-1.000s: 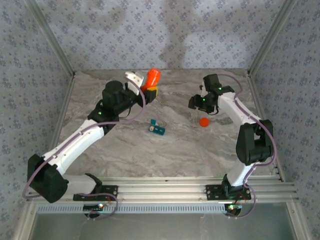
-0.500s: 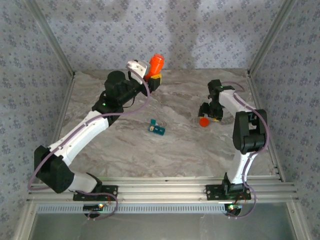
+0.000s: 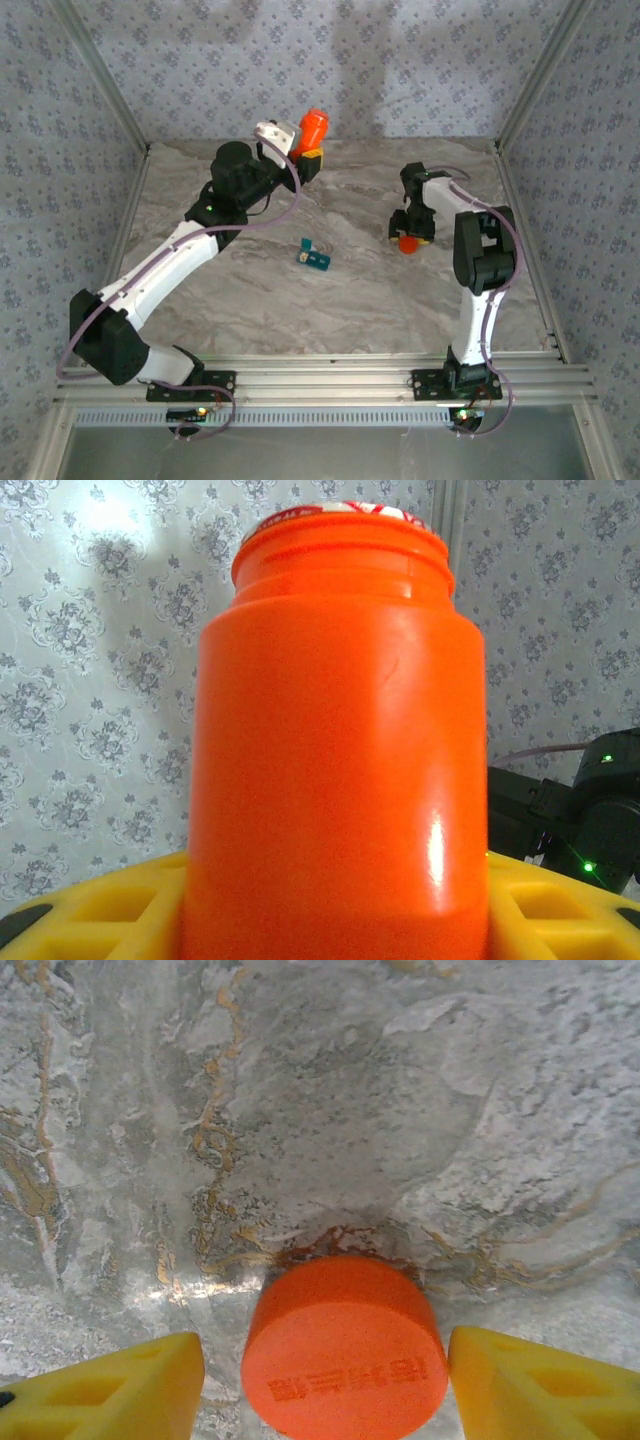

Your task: Sort the pills into containers

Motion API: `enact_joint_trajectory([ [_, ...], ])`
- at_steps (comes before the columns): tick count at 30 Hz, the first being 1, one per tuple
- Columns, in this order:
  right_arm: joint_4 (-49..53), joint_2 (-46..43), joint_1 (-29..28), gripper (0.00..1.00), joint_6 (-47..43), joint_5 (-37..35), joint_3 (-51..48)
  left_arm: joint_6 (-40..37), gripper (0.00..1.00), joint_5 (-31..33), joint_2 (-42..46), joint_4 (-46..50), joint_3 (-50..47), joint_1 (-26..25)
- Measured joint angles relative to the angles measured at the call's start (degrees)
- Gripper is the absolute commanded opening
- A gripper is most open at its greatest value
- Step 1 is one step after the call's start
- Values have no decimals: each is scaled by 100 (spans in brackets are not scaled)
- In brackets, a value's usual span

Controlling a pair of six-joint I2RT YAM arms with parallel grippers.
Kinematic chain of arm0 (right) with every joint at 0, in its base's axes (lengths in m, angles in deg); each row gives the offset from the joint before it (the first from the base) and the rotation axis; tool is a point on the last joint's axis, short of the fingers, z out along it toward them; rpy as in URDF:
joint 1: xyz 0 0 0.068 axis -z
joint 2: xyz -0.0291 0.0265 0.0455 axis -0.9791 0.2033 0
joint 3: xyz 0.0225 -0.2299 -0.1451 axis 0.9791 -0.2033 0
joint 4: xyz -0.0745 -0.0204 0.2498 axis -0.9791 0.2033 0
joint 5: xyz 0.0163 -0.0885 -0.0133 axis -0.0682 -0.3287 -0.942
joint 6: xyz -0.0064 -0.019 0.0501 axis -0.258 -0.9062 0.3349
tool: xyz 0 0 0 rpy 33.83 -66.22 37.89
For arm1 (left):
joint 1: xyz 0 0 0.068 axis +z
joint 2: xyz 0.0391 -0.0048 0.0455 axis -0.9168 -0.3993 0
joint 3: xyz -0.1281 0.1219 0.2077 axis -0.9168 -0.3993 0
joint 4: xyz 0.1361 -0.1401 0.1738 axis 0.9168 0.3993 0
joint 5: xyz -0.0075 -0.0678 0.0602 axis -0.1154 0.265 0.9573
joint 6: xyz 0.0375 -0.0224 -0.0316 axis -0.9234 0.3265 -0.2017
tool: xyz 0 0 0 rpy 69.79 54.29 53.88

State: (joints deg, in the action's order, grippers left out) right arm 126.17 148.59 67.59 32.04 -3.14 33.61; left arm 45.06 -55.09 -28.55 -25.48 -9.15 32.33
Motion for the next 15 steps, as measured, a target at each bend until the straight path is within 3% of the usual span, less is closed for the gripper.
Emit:
enact_joint_trajectory([
  [15,-4,114,-24,60,-2,2,0,-79,0,125,-68,-39,-2,0],
])
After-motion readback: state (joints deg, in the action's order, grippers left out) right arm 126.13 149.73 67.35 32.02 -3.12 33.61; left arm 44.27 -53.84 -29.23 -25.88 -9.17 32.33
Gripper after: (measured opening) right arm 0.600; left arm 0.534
